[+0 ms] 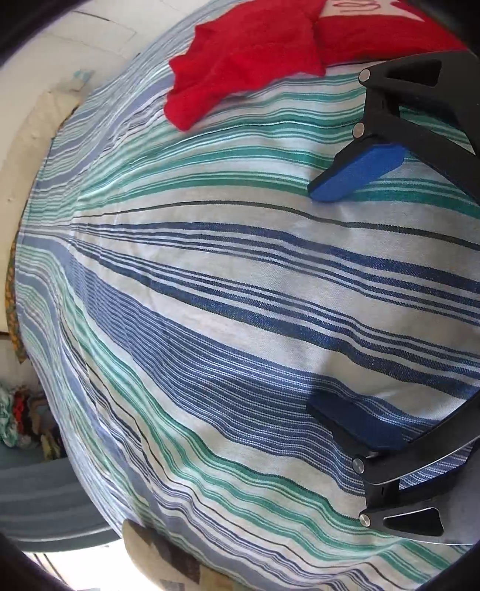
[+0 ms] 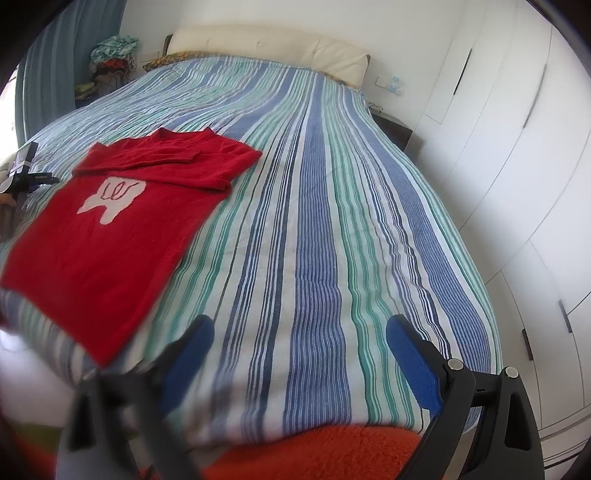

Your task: Fold small clothes

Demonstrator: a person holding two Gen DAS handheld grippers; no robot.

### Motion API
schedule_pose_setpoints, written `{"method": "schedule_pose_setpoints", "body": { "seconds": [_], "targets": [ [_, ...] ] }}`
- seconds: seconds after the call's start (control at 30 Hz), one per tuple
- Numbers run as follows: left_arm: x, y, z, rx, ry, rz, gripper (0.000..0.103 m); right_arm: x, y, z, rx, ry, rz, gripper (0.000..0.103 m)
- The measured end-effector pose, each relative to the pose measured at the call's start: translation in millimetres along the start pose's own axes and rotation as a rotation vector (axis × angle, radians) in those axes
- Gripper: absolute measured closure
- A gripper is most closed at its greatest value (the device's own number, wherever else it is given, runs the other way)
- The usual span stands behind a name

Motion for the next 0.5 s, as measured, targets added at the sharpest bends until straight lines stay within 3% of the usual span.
{"method": "schedule_pose_setpoints", "body": {
  "seconds": [0.5],
  "targets": [
    [0.2, 1.6, 2.9, -0.002, -0.005, -0.004, 0.000, 4.4, -0.4, -3.8, 0.012, -0.006, 0.010, 0.010]
  ]
}}
Point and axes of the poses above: each gripper's, at about its wrist camera, not at the fingertips, and z roughly against the way its jaws point, x to its left, y to its underside, the point moved 7 cm from there along -z, roughly the way its jaws point, and after that the axes turned 6 degrees about y, right-handed, at the moved point
